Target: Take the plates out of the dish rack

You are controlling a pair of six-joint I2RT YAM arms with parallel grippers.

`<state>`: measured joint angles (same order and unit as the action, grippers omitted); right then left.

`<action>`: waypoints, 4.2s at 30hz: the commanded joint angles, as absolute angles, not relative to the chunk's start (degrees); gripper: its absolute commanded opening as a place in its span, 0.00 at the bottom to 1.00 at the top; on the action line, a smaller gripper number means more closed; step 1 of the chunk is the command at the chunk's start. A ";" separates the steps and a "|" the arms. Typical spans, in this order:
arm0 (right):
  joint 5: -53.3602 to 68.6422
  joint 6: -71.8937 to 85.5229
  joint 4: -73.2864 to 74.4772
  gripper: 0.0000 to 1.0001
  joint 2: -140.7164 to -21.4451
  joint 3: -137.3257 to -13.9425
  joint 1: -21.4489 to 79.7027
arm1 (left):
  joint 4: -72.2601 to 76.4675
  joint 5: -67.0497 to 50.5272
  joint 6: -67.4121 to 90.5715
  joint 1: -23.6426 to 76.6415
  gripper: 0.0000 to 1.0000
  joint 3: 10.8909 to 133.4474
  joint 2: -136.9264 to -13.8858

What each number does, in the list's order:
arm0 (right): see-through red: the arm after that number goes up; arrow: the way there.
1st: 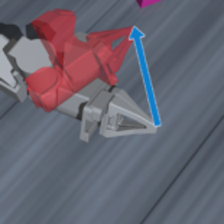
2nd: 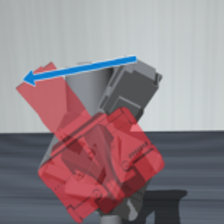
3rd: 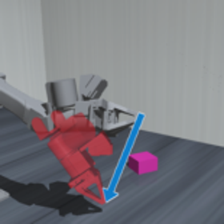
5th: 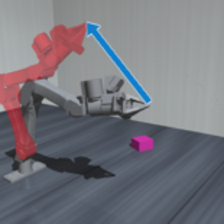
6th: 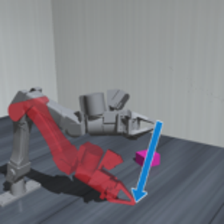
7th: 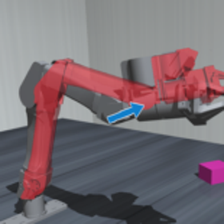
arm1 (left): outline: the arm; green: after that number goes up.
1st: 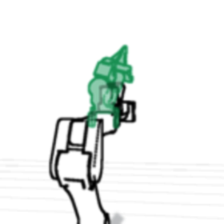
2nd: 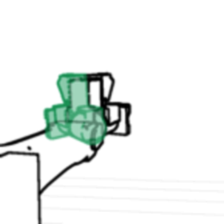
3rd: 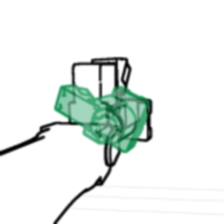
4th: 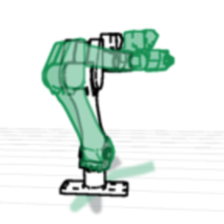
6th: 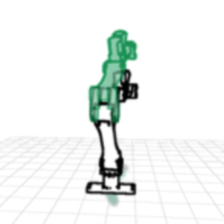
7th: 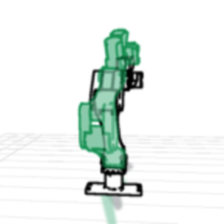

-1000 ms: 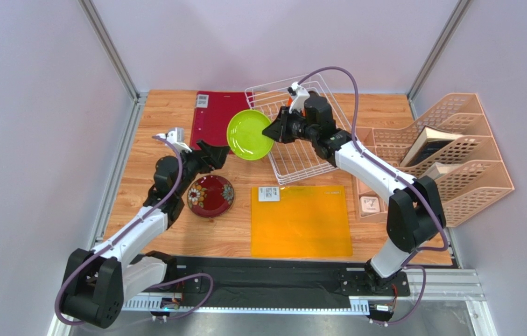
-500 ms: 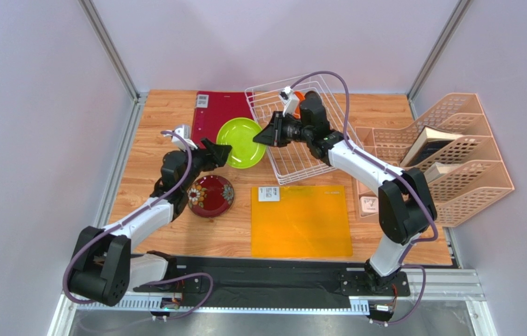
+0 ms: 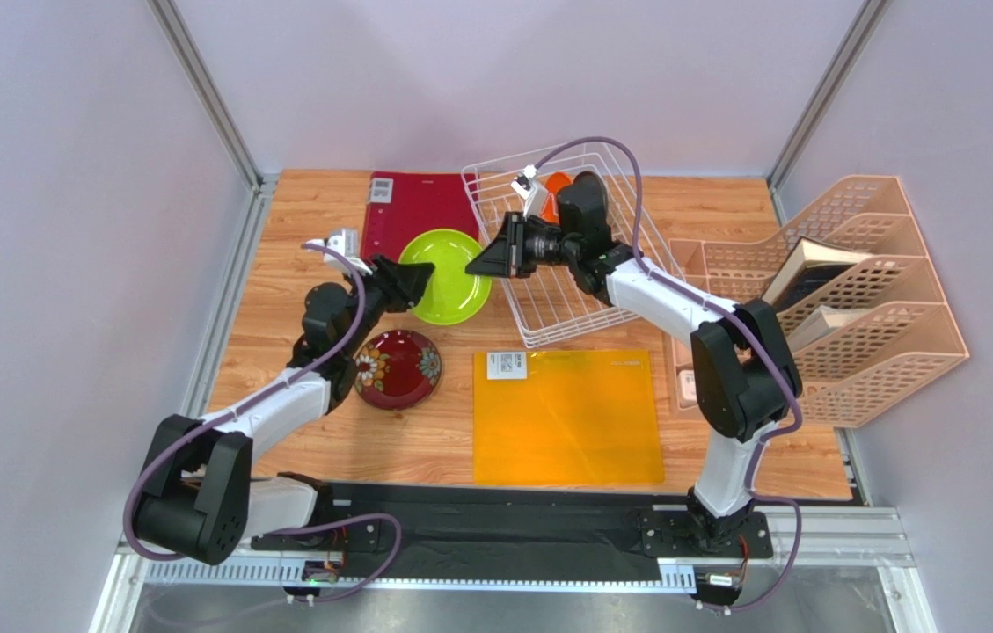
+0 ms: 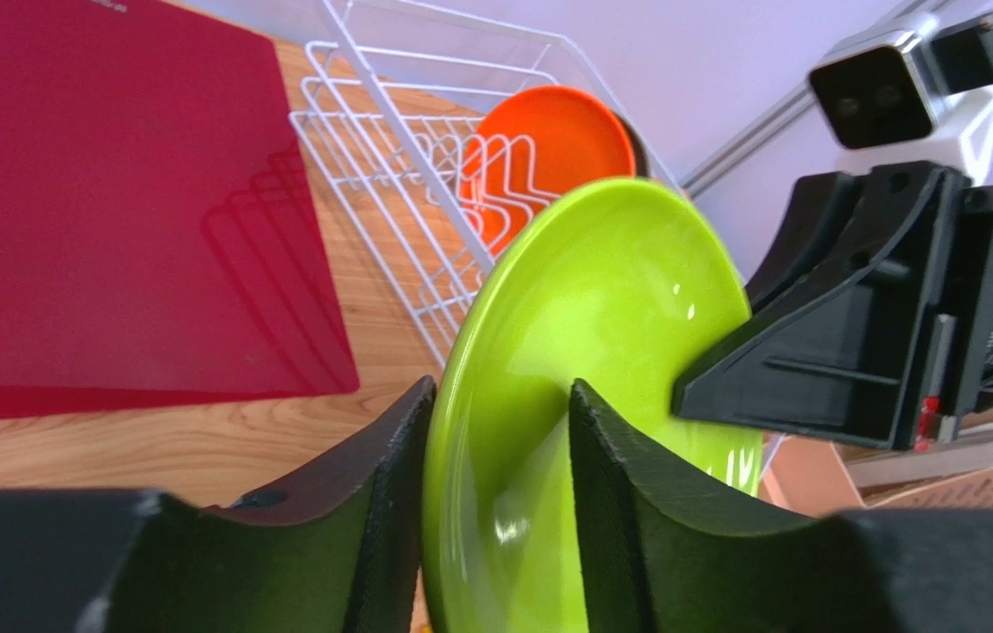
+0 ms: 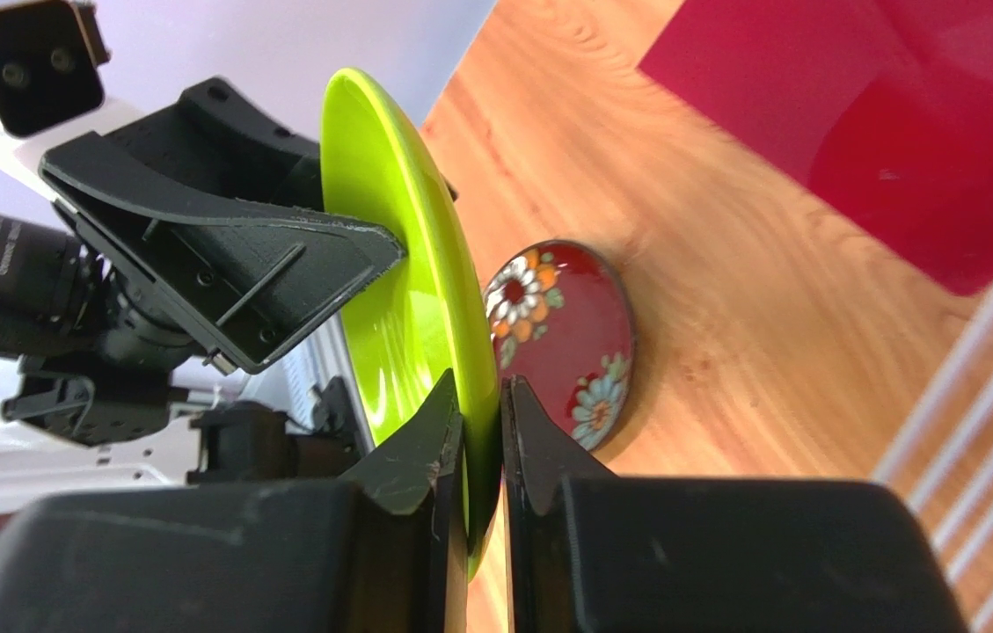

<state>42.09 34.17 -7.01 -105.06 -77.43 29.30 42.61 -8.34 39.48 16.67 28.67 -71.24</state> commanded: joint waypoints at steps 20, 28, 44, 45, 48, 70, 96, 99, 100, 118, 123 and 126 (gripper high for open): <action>37.82 28.76 -1.34 0.63 -103.63 -83.05 30.24 | 36.23 -2.74 34.64 16.79 0.00 24.87 -64.62; 21.30 21.45 7.64 0.65 -97.04 -81.39 28.66 | 19.88 7.37 33.92 15.12 0.00 20.39 -53.19; 10.73 17.85 10.81 0.64 -98.61 -85.33 24.61 | 13.80 13.18 38.85 15.03 0.00 16.26 -56.86; 8.98 17.49 11.07 0.64 -99.14 -85.95 24.35 | 13.80 12.84 38.59 15.03 0.06 16.35 -57.04; 4.24 15.65 13.18 0.64 -102.03 -89.37 24.08 | 12.57 13.18 38.58 15.03 0.17 16.79 -57.48; -8.25 9.23 18.19 0.64 -118.92 -106.08 22.68 | 4.84 18.81 36.04 15.03 0.68 17.75 -54.59; -8.36 3.78 18.11 0.35 -126.83 -110.65 19.69 | 9.49 12.22 33.49 15.03 0.72 17.58 -46.93; -6.77 3.60 17.49 0.17 -126.65 -110.13 19.69 | 10.45 12.22 33.57 15.03 0.72 16.97 -47.28; -6.51 3.52 17.06 0.12 -126.56 -109.87 19.69 | 10.63 12.22 33.66 15.03 0.72 16.96 -47.46; -42.80 -5.80 -10.89 0.00 -106.73 -86.50 30.15 | 9.76 10.99 33.66 15.03 0.73 19.77 -50.89; -43.51 -3.78 -9.68 0.00 -98.89 -79.99 30.67 | 10.72 10.11 32.78 15.03 0.80 19.95 -49.57; -41.06 -0.37 -5.47 0.00 -94.41 -77.27 30.76 | 11.95 7.92 31.91 15.03 0.84 20.30 -48.52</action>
